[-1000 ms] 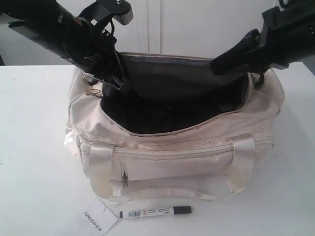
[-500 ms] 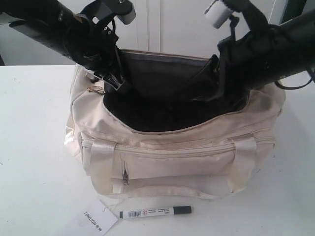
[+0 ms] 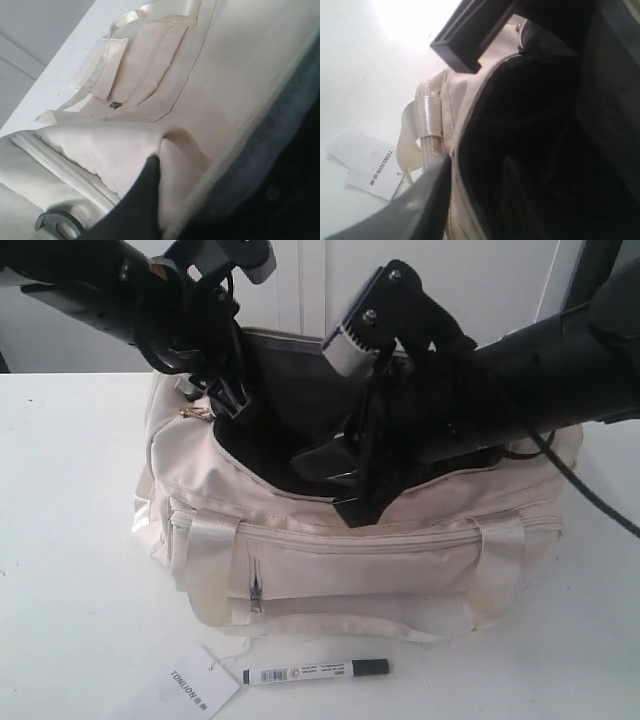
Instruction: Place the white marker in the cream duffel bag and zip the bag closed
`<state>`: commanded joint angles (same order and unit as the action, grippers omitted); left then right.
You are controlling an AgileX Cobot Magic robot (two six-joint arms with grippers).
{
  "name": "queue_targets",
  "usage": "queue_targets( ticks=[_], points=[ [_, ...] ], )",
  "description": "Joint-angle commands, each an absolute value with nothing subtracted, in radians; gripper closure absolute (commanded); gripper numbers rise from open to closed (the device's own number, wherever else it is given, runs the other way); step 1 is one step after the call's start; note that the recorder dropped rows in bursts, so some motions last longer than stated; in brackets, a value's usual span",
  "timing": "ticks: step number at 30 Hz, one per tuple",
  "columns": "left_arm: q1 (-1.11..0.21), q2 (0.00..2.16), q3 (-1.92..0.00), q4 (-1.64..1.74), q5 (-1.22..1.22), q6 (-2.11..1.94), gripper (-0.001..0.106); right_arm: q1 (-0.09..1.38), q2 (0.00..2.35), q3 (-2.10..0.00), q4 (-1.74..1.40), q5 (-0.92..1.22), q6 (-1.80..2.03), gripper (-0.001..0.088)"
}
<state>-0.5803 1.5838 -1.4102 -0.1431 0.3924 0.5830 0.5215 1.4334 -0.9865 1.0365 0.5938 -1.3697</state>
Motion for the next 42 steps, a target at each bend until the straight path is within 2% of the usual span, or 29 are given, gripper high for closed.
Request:
queue_targets(
  ticks=[17, 19, 22, 24, 30, 42],
  points=[
    [-0.58, 1.584, -1.41, -0.126, 0.39, 0.583, 0.105, 0.598, 1.558, -0.987, 1.125, 0.501, -1.392, 0.0547],
    [-0.58, 1.584, -1.41, -0.115, 0.39, 0.588, 0.105, 0.598, 1.56, -0.987, 1.126, 0.501, -1.392, 0.0606],
    [-0.58, 1.586, -1.41, -0.095, 0.388, 0.609, 0.105, 0.598, 1.555, -0.987, 1.127, 0.501, -1.392, 0.0783],
    [-0.58, 1.597, -1.41, -0.095, 0.388, 0.609, 0.105, 0.598, 1.555, -0.987, 1.127, 0.507, -1.392, 0.087],
    [-0.58, 1.641, -1.41, -0.095, 0.384, 0.609, 0.105, 0.598, 1.529, -0.987, 1.127, 0.51, -1.392, 0.0868],
    [-0.58, 1.645, -1.41, -0.057, 0.224, 0.609, 0.105, 0.598, 1.504, -0.987, 1.127, 0.52, -1.392, 0.0868]
  ],
)
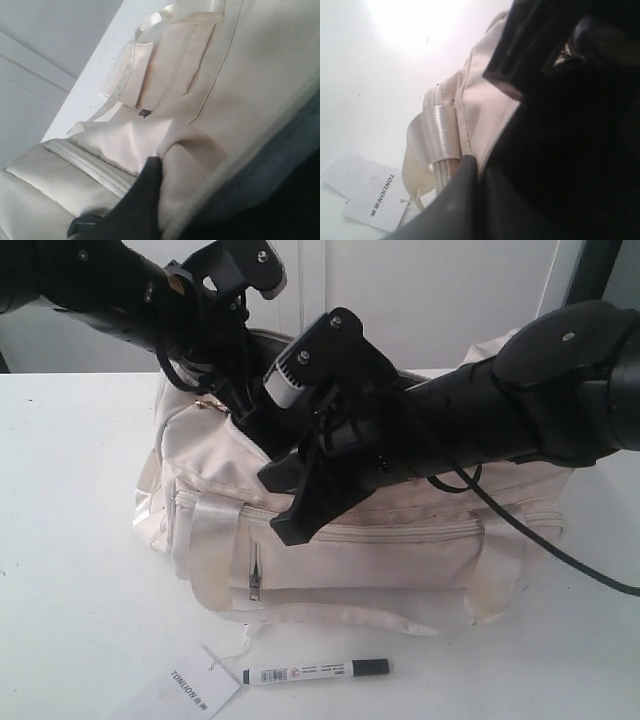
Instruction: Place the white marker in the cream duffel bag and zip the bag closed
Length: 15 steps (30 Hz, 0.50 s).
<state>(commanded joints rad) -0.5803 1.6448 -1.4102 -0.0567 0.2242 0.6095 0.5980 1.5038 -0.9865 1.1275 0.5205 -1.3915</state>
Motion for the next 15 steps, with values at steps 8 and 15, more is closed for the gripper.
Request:
queue_targets(
  ticks=[8, 15],
  points=[
    [-0.58, 1.645, -1.41, 0.012, 0.209, 0.609, 0.105, 0.598, 1.504, -0.987, 1.126, 0.525, -1.392, 0.0868],
    [-0.58, 1.646, -1.41, 0.014, 0.179, 0.609, 0.105, 0.598, 1.504, -0.987, 1.126, 0.544, -1.416, 0.0868]
  ],
)
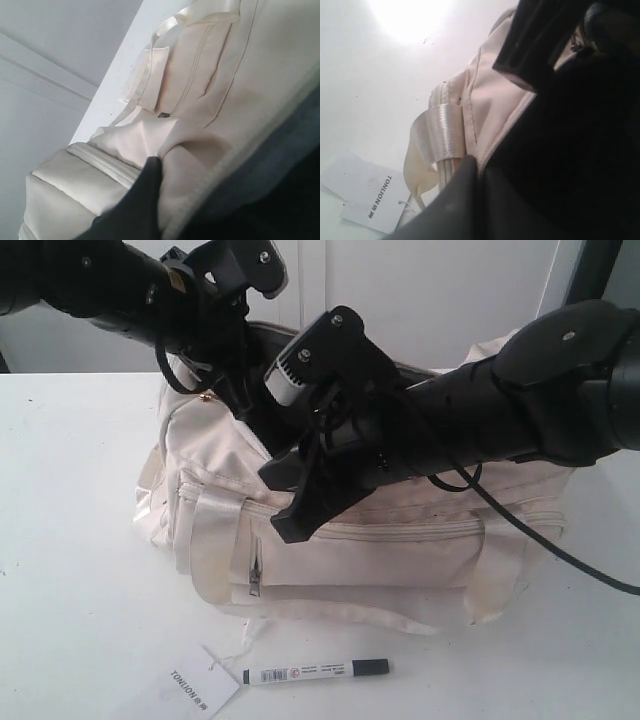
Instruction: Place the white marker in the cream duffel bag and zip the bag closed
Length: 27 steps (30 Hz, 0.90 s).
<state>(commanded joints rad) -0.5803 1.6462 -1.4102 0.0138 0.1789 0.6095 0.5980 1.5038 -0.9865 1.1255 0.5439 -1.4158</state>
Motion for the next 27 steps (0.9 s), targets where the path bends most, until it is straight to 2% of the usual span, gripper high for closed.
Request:
queue_targets(
  ticks=[27],
  points=[
    [-0.58, 1.646, -1.41, 0.091, 0.173, 0.607, 0.105, 0.598, 1.504, -0.987, 1.126, 0.57, -1.439, 0.0868]
  ],
)
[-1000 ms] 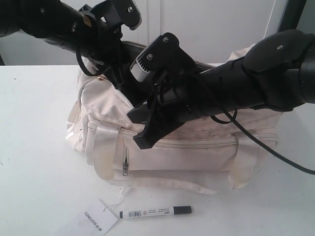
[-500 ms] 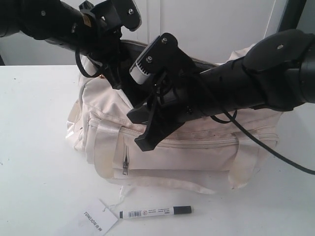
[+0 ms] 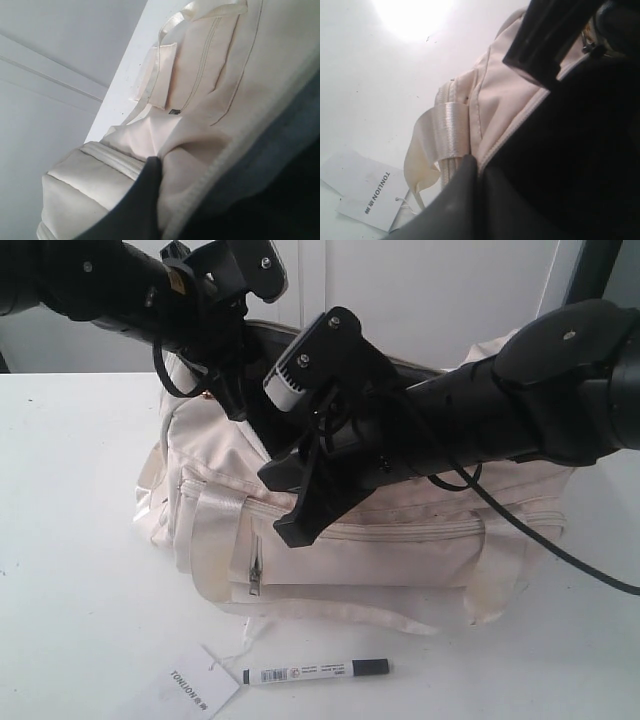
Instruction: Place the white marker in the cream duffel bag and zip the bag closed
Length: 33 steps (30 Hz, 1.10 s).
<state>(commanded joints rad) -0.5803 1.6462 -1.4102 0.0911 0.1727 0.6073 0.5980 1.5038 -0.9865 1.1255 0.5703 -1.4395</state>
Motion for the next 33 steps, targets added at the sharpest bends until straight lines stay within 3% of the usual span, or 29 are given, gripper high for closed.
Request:
queue_targets(
  ticks=[12, 33],
  points=[
    [-0.58, 1.646, -1.41, 0.091, 0.167, 0.607, 0.105, 0.598, 1.504, -0.987, 1.126, 0.585, -1.447, 0.0868],
    [-0.58, 1.647, -1.41, 0.091, -0.05, 0.714, 0.105, 0.598, 1.503, -0.987, 1.126, 0.651, -1.531, 0.0868]
  ],
)
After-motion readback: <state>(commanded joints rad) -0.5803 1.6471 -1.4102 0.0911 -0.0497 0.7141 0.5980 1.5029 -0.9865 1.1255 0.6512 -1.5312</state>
